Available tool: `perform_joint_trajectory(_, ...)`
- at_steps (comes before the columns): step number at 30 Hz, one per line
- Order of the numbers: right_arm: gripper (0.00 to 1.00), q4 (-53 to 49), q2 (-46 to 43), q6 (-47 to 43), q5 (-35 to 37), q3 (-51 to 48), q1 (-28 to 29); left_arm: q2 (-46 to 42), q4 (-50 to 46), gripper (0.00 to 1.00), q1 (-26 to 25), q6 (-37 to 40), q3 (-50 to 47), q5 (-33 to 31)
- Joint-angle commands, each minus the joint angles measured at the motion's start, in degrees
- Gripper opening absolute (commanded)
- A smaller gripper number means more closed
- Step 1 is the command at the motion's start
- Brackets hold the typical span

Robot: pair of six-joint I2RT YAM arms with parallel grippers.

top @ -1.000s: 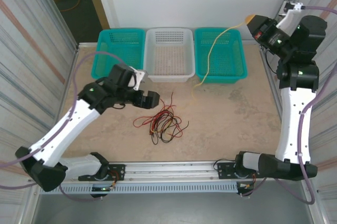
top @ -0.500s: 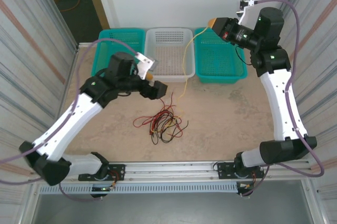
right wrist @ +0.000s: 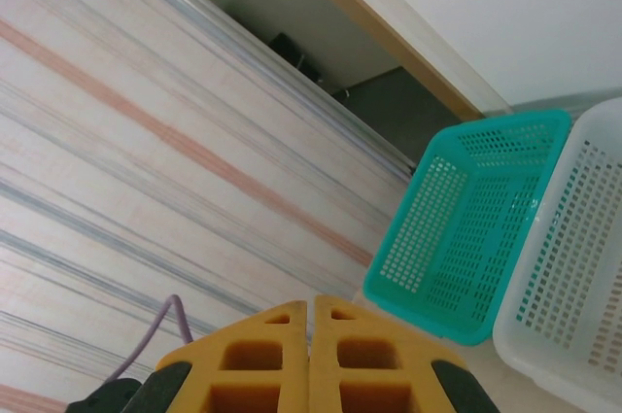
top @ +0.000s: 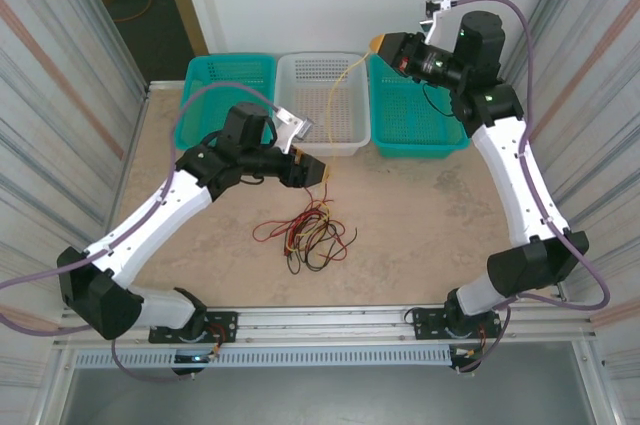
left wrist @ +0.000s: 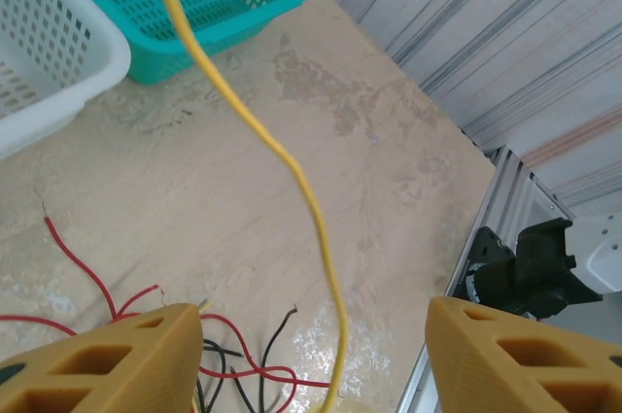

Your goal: Untangle the cables

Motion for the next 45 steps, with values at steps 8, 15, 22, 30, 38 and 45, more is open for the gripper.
perform_joint_trajectory(8,0.00,3.5,1.6,2.6,-1.0,3.2,1.7,0.7,2.4,0.45,0.4,-1.5,-1.4,-0.9)
perform_joint_trajectory(15,0.00,3.8,1.5,3.4,-1.2,3.3,1.8,1.1,4.0,0.40,0.4,-2.7,-2.8,-1.3)
perform_joint_trajectory(22,0.00,4.4,1.5,4.2,-1.4,3.4,1.8,1.2,5.7,0.31,0.4,-3.5,-4.3,-1.8)
perform_joint_trajectory(30,0.00,4.6,1.0,4.4,-1.4,3.0,1.7,1.5,6.5,0.05,0.4,-4.1,-5.2,-2.4)
perform_joint_trajectory(38,0.12,2.8,0.2,4.0,0.8,2.6,0.5,-0.8,7.2,0.00,0.4,-4.7,-6.6,-4.7)
perform_joint_trajectory(45,0.73,-2.9,-3.8,0.5,7.7,-0.9,-3.2,-2.2,4.7,0.00,2.6,-5.2,-5.4,-9.0)
